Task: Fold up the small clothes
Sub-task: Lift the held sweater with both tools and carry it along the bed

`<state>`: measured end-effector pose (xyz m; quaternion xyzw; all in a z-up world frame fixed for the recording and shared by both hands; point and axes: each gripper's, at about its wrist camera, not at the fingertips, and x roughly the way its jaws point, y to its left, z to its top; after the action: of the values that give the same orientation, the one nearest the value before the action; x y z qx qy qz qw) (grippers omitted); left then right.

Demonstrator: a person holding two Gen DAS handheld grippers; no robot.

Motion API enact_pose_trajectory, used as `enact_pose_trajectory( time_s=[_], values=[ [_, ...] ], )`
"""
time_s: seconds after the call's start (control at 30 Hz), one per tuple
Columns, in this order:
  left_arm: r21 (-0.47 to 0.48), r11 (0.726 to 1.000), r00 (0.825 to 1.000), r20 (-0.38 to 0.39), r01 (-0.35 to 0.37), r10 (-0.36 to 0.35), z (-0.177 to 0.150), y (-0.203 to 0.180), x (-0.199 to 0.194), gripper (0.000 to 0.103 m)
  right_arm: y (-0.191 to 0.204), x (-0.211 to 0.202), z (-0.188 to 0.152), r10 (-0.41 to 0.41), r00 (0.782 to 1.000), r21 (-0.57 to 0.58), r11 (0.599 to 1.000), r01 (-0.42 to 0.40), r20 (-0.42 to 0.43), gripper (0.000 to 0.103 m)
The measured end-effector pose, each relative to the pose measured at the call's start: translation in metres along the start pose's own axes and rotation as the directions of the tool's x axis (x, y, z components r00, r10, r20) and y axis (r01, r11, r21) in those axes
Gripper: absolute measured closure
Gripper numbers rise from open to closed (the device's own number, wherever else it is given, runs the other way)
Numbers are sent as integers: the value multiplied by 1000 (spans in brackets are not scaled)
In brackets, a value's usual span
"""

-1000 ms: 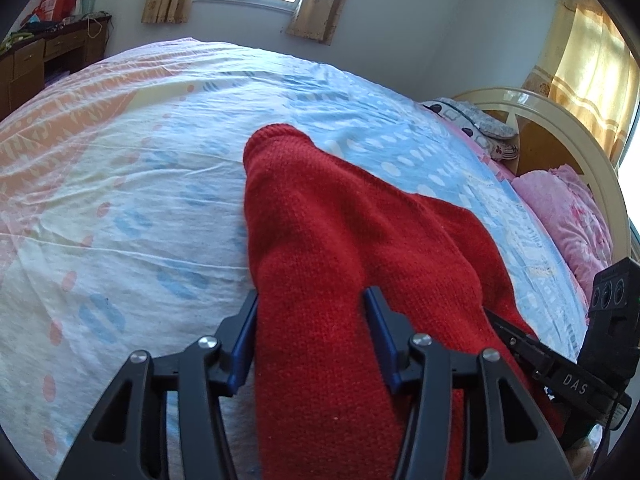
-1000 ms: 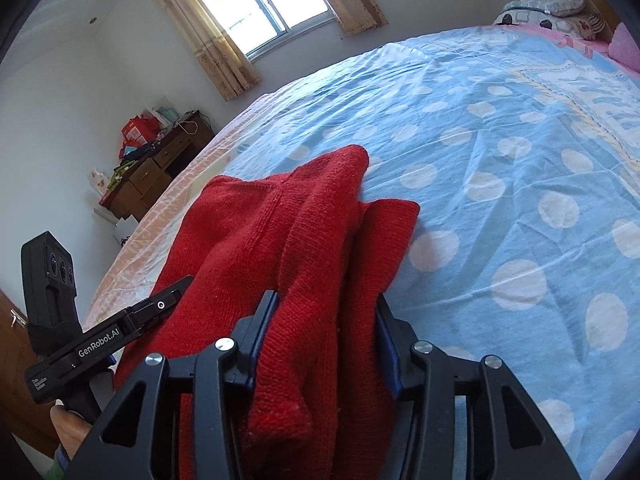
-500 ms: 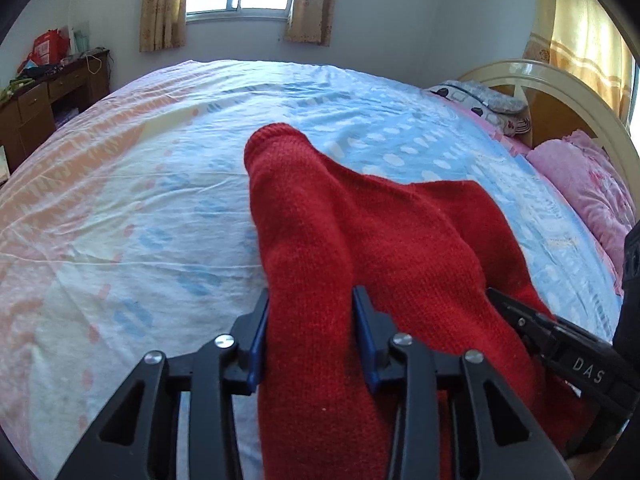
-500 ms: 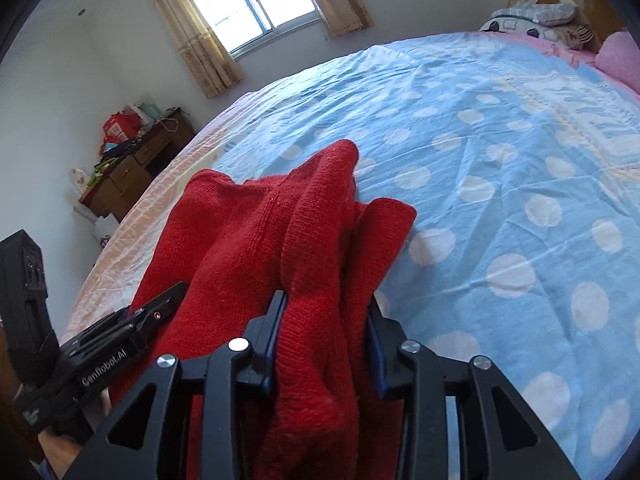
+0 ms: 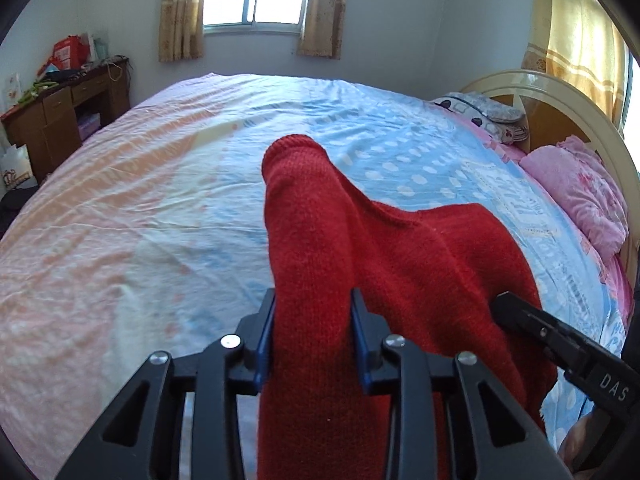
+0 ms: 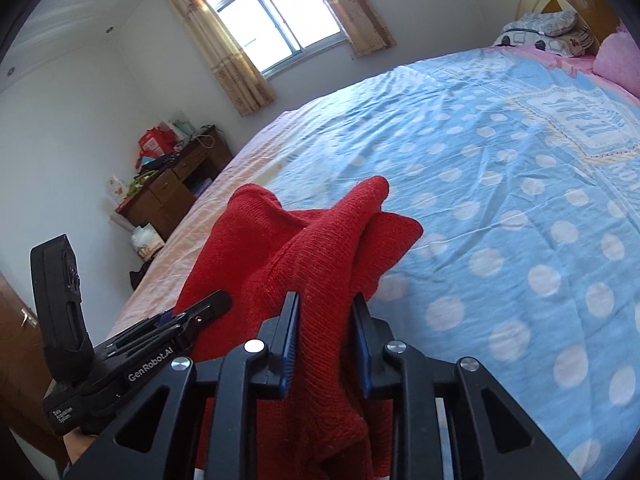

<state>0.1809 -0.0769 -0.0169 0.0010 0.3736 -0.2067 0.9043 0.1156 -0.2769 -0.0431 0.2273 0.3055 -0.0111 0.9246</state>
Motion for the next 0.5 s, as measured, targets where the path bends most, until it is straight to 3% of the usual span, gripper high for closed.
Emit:
enact_pose_trajectory(
  time_s=[0.5],
  values=[
    [-105,987,992,19,-122,125,-36,66,-66,69,92,-5,-46,139,989,-63,988,-142,-56,85]
  ],
)
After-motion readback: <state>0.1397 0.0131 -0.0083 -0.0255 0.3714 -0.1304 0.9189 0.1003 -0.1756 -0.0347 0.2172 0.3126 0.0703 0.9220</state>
